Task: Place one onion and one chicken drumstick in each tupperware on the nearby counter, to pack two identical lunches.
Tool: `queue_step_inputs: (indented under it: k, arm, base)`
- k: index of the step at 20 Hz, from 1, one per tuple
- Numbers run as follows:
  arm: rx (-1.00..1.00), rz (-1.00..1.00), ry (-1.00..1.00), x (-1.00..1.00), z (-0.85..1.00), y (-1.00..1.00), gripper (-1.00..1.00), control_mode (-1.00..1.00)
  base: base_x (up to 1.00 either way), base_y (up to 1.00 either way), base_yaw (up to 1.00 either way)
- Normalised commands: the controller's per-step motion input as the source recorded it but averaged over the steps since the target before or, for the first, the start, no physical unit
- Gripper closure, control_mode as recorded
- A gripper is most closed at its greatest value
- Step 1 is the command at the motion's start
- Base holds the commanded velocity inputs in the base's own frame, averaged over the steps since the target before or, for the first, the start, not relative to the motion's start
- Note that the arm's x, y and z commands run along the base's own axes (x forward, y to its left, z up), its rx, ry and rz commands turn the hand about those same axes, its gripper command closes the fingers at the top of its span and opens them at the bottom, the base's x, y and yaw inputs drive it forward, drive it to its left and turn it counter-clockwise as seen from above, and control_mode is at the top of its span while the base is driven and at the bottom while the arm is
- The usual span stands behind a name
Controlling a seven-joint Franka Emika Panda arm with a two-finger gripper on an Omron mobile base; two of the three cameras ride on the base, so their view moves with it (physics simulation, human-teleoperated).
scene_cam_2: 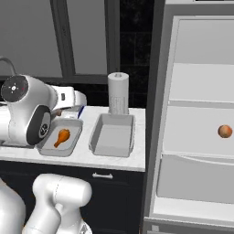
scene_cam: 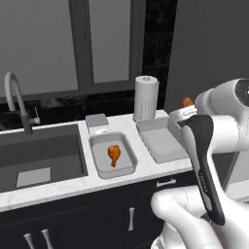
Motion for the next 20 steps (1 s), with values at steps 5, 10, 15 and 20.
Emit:
queue_step_inputs:
  k: [5, 10, 15, 20]
  arm:
    - [-0.09, -0.05, 0.46, 0.51, -1.0, -0.05, 1.0, -1.0]
    - [-0.02, 0.0, 0.19, 0.5, -0.73, -0.02, 1.0, -1.0]
    - [0.0, 0.0, 0.07, 0.33, -0.57, -0.28, 1.0, -1.0]
    - [0.0, 0.0, 0.12, 0.46, -0.41, -0.32, 1.0, -1.0]
  base:
    - [0.0, 0.0, 0.0]
    - [0.0, 0.0, 0.0]
    - [0.0, 0.0, 0.0]
    - [0.0, 0.0, 0.0]
